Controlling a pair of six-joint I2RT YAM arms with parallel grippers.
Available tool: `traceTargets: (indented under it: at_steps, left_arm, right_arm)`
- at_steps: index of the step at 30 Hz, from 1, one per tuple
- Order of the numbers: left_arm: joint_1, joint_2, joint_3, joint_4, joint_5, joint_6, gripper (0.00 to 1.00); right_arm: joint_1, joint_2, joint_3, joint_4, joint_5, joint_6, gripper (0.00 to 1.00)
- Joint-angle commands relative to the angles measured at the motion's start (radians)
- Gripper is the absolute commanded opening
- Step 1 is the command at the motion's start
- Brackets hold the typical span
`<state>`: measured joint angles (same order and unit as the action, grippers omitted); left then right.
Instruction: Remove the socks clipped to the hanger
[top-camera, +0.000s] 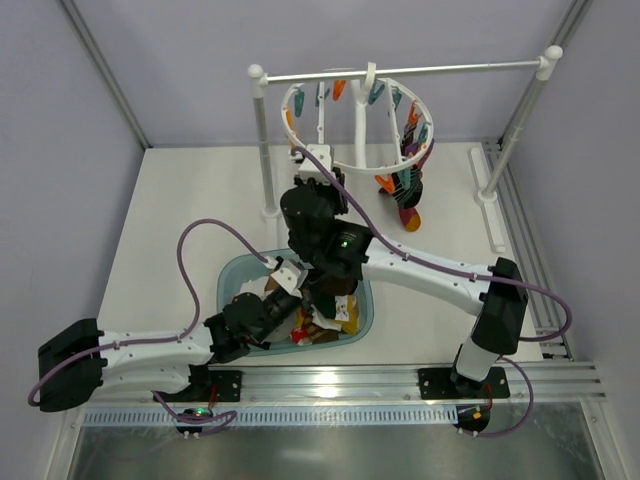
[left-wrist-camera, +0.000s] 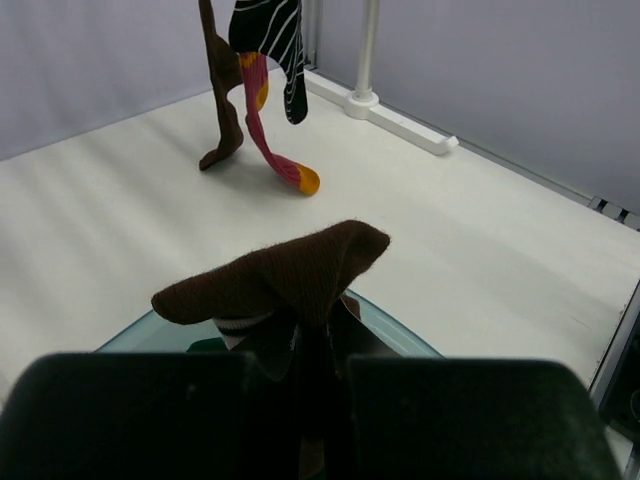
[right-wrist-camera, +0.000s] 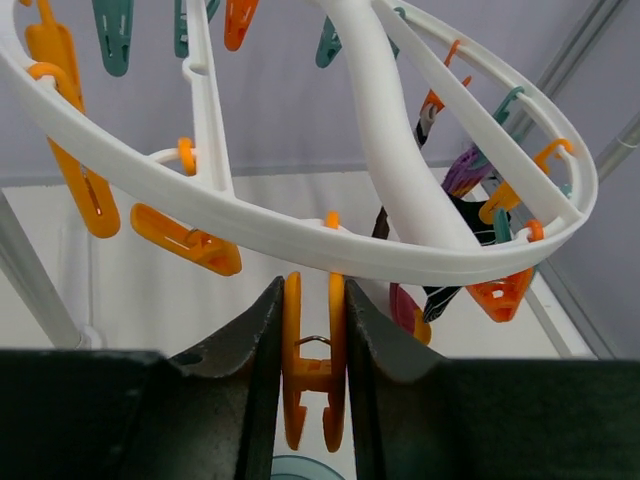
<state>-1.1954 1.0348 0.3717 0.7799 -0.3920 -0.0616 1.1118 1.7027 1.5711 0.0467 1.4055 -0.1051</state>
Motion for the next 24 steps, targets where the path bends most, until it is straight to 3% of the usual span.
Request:
traceTargets:
  at_steps: [1, 2, 5, 10, 12, 16, 20, 24]
  left_arm:
    - [-0.001, -0.061, -0.003, 0.015, -0.025, 0.017, 0.00]
    - [0.000, -0.074, -0.008, 0.007, -0.028, 0.016, 0.00]
    - [-0.001, -0.120, -0.019, -0.034, -0.038, 0.006, 0.00]
    - [0.000, -0.221, 0.001, -0.186, -0.057, -0.063, 0.00]
    - [0.000, -0.252, 0.021, -0.311, -0.102, -0.093, 0.00]
    - [-0.003, -0.329, 0.026, -0.411, -0.247, -0.136, 0.00]
    - [-0.001, -0.407, 0.006, -0.459, -0.347, -0.147, 0.00]
    - [-0.001, -0.369, -0.004, -0.456, -0.427, -0.155, 0.00]
  right_arm:
    - [0.005, -0.075, -0.020, -0.025, -0.052, 0.063, 0.40]
    - [0.005, -0.086, -0.025, -0.040, -0.115, 0.089, 0.72]
    - [0.005, -0.135, -0.069, -0.103, -0.222, 0.153, 0.96]
    - [0.003, -0.242, -0.176, -0.076, -0.345, 0.189, 1.00]
    - [-0.004, -0.280, -0.255, -0.053, -0.379, 0.200, 1.00]
    - [-0.067, -0.397, -0.422, 0.051, -0.497, 0.261, 1.00]
    - [-0.142, -0.541, -0.627, 0.130, -0.582, 0.321, 1.00]
    - [-0.190, -0.627, -0.776, 0.217, -0.620, 0.354, 1.00]
